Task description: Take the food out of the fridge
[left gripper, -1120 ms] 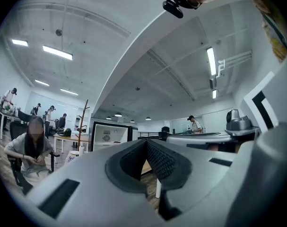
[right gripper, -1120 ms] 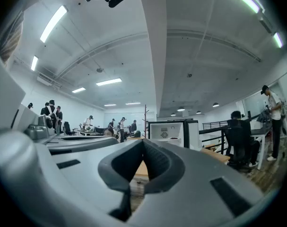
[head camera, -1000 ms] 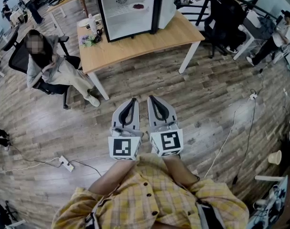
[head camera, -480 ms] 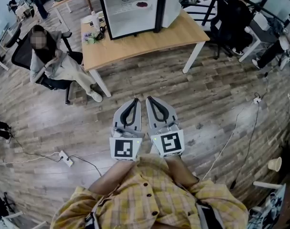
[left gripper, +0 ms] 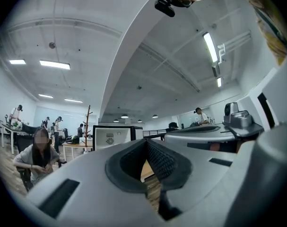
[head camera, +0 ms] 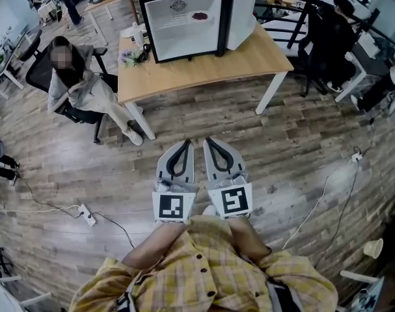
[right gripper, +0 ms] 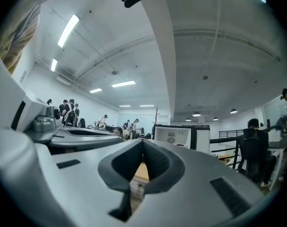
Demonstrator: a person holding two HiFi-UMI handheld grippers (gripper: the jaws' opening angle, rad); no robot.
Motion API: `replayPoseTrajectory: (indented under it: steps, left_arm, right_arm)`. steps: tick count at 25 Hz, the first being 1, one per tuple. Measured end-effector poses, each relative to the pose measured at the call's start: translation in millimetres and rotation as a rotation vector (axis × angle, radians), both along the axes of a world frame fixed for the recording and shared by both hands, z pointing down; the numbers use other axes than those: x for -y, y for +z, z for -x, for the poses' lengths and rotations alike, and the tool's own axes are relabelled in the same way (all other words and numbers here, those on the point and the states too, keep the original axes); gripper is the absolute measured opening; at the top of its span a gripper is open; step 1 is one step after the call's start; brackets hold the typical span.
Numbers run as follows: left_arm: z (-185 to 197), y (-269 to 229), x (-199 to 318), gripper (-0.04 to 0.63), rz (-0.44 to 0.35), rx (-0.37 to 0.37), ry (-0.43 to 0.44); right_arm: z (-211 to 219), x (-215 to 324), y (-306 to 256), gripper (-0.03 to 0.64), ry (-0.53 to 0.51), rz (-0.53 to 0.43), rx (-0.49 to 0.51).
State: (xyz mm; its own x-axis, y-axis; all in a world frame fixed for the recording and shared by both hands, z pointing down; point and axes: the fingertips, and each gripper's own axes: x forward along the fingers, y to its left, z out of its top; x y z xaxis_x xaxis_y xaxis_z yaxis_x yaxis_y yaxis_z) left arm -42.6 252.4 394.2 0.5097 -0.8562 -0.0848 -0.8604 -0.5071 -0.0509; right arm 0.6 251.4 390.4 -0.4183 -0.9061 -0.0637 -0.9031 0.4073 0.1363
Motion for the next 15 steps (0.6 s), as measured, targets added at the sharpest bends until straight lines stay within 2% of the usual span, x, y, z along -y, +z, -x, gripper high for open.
replayPoseTrajectory:
  steps: [4,11,15]
  left_arm:
    - [-10.7,1.6,6.2,0.008,0.005,0.018,-0.022]
    - [-11.0,6.8,31.7,0.008,0.024,-0.007,-0.059]
    - [-16.5,9.8,61.0,0.008,0.026,-0.021,-0.049]
  right_arm:
    - [-11.1,9.8,2.3,0.008,-0.023,0.002,-0.011]
    - [-17.8,38.3,7.4,0.008,-0.039,0.025,0.040]
    - [-24.5,66.4,9.2,0.008,-0.025,0.041,0.050]
